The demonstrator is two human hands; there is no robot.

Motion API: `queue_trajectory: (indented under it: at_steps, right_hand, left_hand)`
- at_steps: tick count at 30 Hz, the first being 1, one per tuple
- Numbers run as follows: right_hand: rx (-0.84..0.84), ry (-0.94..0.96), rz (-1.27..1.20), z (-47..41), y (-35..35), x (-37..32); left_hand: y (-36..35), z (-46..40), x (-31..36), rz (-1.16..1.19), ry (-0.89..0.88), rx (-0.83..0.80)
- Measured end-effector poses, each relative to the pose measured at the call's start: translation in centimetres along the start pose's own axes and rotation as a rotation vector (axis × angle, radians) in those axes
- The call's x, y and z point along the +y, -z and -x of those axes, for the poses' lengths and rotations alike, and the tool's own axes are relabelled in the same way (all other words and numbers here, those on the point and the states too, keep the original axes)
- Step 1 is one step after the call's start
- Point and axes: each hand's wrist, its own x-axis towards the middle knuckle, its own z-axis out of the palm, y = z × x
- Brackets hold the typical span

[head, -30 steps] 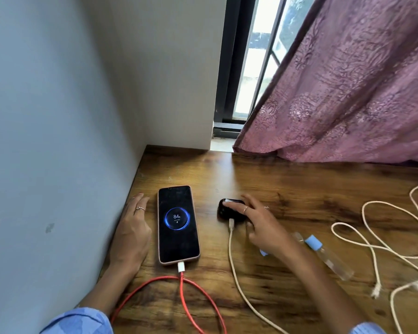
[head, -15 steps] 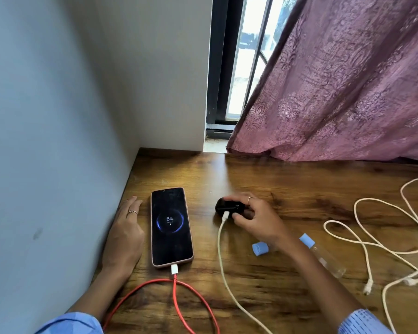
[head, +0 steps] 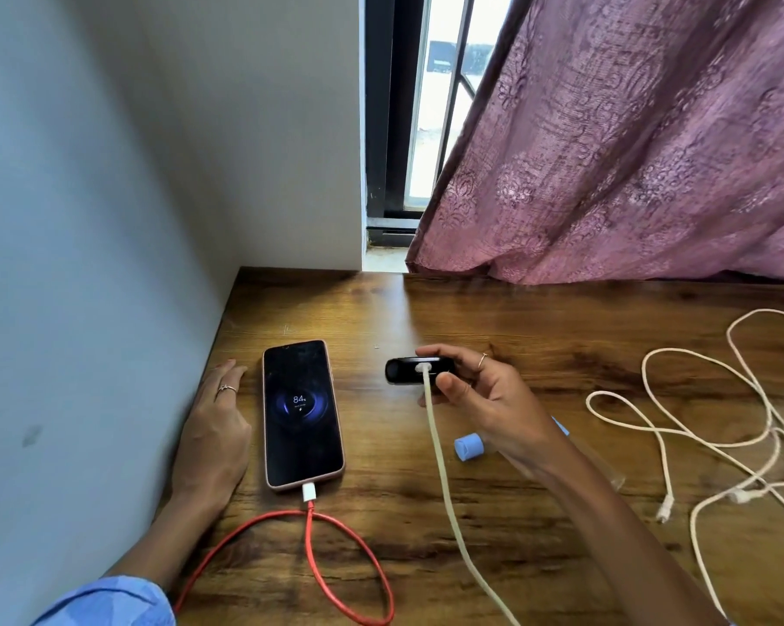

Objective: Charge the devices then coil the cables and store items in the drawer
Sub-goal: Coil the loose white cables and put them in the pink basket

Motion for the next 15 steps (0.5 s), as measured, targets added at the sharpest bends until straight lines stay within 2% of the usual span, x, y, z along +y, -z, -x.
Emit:
queue_trajectory:
  at_steps: [6, 15]
  right_hand:
    - [-0.009, 0.052, -0.190, 1.0, -0.7, -1.0]
    - [-0.020, 0.076, -0.286, 1.6, -1.0, -1.8]
  left_hand:
    - [0.0, 0.1, 0.0, -0.011, 0.000, -0.003]
    - [0.2, 0.1, 0.1, -0.001, -0.004, 0.000]
